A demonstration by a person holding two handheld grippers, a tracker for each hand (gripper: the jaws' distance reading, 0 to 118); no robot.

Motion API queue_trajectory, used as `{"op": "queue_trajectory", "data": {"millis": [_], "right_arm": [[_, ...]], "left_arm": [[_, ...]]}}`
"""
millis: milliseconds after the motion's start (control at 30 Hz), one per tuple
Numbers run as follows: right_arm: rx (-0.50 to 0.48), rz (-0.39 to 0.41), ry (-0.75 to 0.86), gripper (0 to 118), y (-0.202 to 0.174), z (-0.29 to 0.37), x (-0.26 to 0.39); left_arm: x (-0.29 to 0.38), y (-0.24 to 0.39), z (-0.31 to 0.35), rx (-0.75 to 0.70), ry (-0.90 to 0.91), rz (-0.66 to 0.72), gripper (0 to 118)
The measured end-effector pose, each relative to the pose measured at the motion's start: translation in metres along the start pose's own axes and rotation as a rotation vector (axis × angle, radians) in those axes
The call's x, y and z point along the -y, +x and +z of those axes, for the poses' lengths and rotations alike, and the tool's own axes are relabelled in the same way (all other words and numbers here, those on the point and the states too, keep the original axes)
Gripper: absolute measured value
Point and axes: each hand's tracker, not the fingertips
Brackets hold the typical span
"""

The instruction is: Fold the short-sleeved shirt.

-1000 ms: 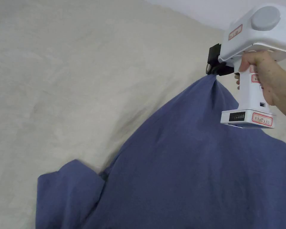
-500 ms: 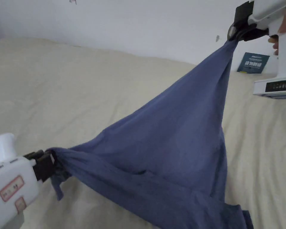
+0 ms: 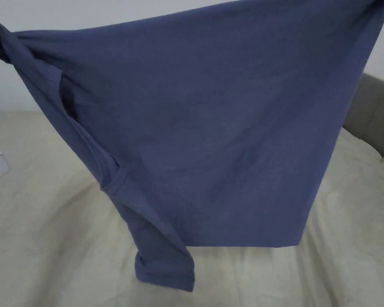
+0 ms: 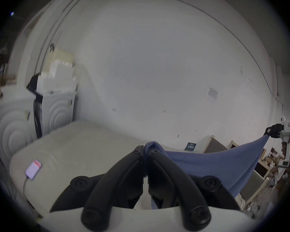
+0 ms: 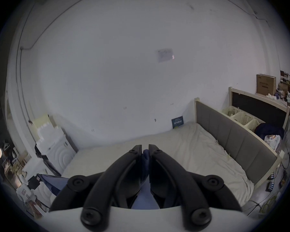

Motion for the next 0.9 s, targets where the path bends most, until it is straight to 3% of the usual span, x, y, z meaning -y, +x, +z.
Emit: {"op": "queue_trajectory", "data": {"millis": [167,367,567,900], "right_arm": [[-0.018,-0.012,0.068,13,-0.003,0.028,-0.012],[-0.014,-0.005,0.096,13,-0.006,0.024,-0.028],[0.002,-0.011,0.068,13,-0.024,-0.021,-0.033],[0.065,0.046,0.044,13,-0.061,-0.147,-0.037]], "left_arm": [[-0.06,0.023,-0.017,-0.018,-0.007,-0.057,3],[-0.114,0.029,-0.035,-0.019,-0.012,0.016,3],[-0.14,0.054,-0.064,-0.195,-0.048,-0.135,3],[-0.149,0.07,-0.163,-0.363,-0.021,-0.219,3]]}}
